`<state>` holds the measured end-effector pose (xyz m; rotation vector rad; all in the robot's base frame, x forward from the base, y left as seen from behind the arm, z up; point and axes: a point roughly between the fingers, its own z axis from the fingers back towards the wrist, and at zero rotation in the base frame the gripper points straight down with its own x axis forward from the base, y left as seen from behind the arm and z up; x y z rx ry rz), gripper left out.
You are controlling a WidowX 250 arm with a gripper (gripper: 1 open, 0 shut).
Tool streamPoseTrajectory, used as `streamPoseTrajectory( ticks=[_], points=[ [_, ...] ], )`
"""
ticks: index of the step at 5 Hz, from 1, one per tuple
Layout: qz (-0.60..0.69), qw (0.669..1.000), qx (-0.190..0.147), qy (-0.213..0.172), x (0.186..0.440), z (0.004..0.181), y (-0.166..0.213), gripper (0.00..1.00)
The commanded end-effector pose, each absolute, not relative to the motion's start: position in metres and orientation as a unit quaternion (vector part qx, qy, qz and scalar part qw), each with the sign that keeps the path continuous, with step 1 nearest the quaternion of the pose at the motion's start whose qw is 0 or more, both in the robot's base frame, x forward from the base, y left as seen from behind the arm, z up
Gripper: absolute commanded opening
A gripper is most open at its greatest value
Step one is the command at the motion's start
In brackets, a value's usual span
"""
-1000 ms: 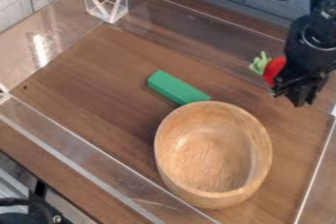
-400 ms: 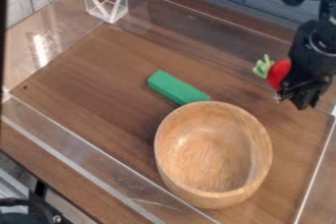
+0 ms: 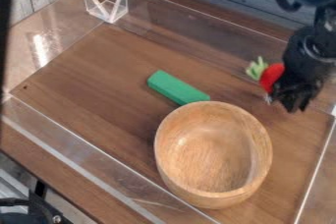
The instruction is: Move the red object to the left side of the table
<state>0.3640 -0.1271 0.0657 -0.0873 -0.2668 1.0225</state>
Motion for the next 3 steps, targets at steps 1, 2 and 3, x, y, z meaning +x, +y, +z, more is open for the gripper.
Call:
streamPoseTrajectory(
  ticks=[1, 2, 3],
  points=[
    [0.521, 0.830, -0.051, -0.194, 0.364, 0.141, -0.098, 0.00],
    [0.539, 0.815, -0.051, -0.206, 0.358, 0.162, -0.073, 0.00],
    [0.543, 0.813, -0.050, -0.204, 0.363, 0.161, -0.072, 0.00]
  ],
)
